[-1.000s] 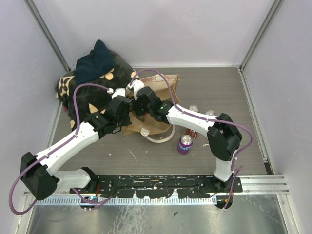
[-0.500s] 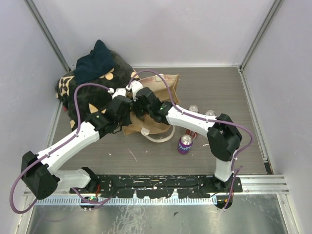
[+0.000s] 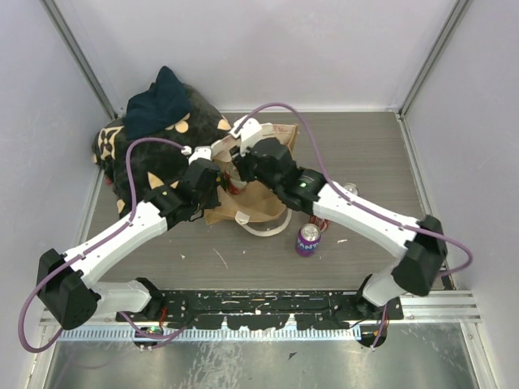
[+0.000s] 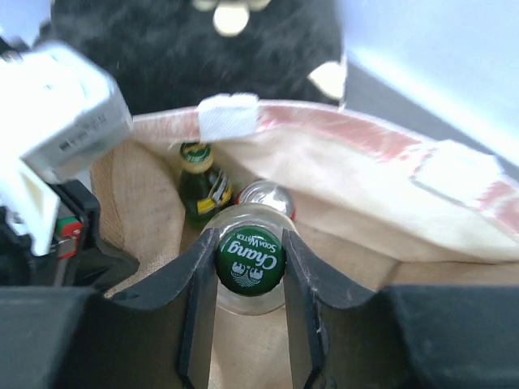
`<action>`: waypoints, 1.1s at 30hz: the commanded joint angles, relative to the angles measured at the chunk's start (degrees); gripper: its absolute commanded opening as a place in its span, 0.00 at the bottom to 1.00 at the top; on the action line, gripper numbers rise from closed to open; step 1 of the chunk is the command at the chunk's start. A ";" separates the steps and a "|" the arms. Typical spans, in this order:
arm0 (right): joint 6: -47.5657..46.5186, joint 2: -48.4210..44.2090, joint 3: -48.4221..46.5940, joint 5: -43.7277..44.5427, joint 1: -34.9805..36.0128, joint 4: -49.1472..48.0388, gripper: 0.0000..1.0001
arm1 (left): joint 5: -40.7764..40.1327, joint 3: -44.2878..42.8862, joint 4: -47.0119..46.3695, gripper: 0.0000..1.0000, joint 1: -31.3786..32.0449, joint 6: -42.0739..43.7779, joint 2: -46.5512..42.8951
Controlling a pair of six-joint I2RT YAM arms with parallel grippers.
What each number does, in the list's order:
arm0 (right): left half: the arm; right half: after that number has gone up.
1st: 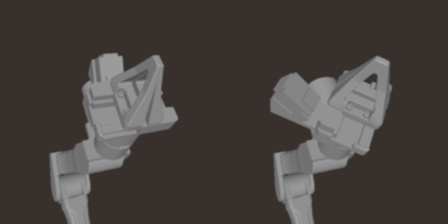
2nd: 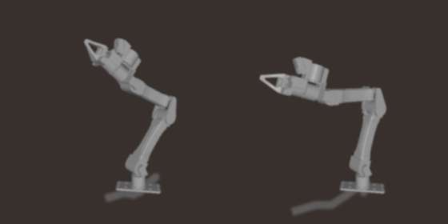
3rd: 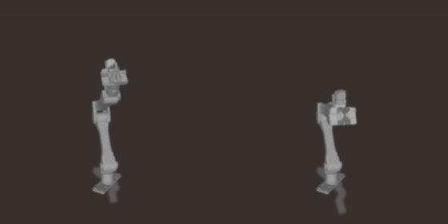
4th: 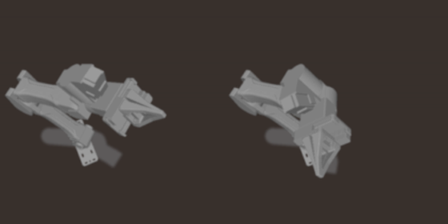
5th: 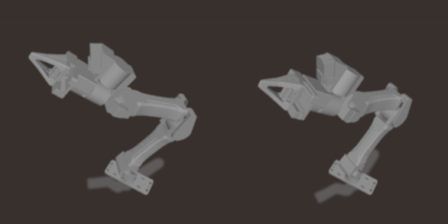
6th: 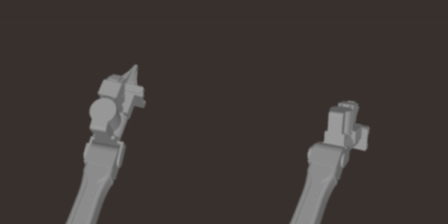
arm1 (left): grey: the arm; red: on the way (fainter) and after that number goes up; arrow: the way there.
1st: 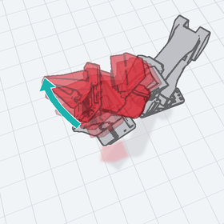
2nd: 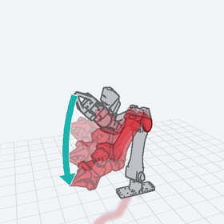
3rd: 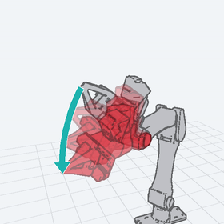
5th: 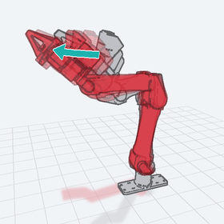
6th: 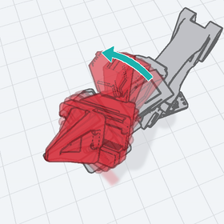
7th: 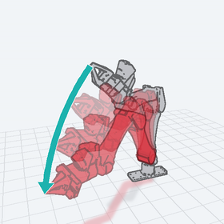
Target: Take the beverage out of the canvas bag
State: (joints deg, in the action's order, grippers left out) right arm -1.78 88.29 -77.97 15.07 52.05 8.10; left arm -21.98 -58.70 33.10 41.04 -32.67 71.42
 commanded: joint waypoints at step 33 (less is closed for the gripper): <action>14.64 -34.19 10.66 33.18 -0.10 17.23 0.01 | -0.94 -0.68 0.92 0.07 0.06 1.63 4.07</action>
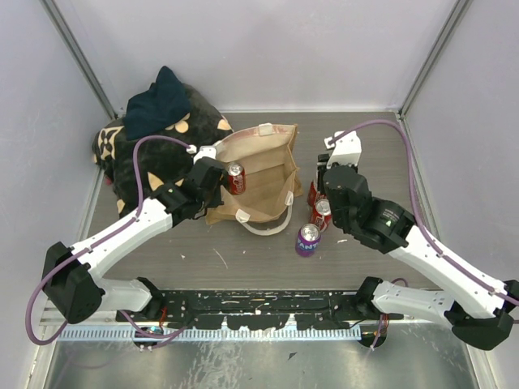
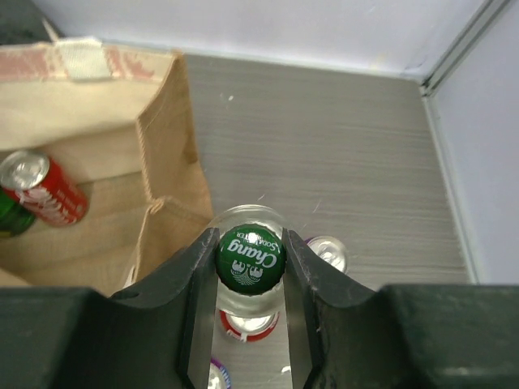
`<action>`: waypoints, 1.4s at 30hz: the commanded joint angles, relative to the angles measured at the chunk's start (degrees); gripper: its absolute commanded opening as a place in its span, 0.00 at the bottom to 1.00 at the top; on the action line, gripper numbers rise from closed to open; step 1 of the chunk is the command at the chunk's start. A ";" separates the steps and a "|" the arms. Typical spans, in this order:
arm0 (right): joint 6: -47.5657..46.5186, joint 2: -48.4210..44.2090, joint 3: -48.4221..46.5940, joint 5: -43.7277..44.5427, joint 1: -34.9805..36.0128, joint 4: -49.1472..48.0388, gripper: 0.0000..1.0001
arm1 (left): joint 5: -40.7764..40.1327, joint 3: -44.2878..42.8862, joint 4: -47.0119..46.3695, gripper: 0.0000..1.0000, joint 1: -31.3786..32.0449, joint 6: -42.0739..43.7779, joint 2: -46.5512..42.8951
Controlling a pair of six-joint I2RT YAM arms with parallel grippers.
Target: Take the beverage out of the canvas bag
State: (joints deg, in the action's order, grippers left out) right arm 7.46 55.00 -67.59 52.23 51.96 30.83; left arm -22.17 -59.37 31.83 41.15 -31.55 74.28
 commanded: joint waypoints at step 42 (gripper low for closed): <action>12.16 7.05 25.64 -18.94 -6.35 -25.05 0.18 | -0.56 0.49 2.75 0.11 -0.06 0.52 0.79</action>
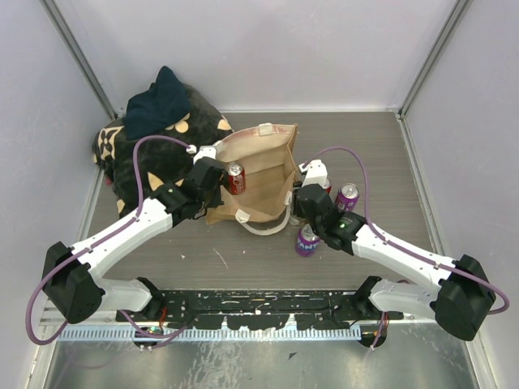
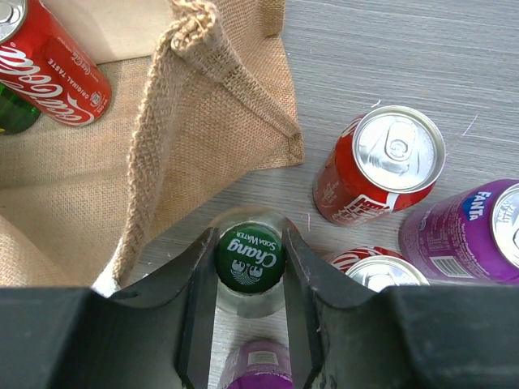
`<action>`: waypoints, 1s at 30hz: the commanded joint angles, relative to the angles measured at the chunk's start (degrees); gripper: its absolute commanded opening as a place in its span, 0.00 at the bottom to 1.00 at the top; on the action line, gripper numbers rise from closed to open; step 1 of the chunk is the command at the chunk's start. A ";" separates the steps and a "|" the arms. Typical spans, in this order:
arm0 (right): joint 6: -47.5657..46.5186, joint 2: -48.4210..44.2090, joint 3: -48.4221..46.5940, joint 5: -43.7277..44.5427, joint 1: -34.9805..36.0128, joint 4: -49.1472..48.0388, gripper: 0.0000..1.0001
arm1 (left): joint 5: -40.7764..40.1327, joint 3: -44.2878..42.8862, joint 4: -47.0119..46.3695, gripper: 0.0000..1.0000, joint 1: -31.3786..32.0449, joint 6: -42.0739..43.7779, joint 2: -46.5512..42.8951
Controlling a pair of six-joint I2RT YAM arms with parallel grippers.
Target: Take the beverage out of the canvas bag
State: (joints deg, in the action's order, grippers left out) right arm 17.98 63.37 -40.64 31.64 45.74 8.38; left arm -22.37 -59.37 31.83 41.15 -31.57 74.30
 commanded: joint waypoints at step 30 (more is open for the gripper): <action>-9.22 12.29 -36.16 -17.31 0.87 4.73 0.77 | -1.55 2.68 2.37 0.19 -0.10 -2.22 -2.83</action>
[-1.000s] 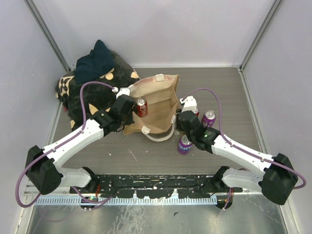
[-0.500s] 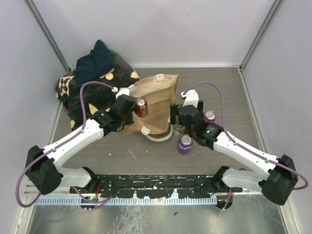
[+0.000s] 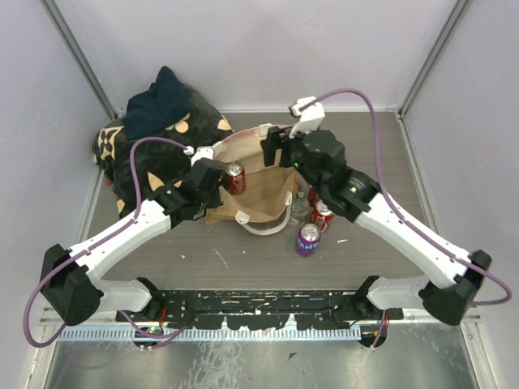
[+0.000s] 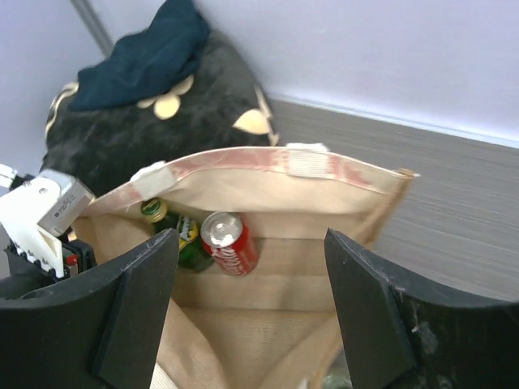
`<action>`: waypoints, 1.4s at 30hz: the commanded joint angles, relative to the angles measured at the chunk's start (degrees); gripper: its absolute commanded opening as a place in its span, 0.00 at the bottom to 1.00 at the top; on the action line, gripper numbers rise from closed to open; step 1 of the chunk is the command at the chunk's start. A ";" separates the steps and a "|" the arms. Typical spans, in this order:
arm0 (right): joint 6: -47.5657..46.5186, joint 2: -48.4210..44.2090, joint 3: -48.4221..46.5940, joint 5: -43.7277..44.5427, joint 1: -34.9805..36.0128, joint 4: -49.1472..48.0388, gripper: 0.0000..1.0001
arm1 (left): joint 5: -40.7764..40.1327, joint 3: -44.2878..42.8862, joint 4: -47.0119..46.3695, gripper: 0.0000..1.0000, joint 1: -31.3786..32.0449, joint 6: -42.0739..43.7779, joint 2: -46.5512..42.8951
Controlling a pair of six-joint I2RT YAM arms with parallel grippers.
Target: Take the beverage out of the canvas bag
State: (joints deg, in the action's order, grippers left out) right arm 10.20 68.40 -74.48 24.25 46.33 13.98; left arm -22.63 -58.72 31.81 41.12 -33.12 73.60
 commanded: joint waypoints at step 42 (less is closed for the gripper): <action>-0.80 48.27 -16.24 -18.85 -3.48 -9.72 0.96 | -3.80 2.29 4.93 0.24 -0.06 -1.84 -1.91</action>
State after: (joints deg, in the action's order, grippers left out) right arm 8.97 115.37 -86.91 6.28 43.03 7.66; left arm -25.08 -57.80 32.91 41.12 -35.51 70.76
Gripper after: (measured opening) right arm 0.975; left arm 0.244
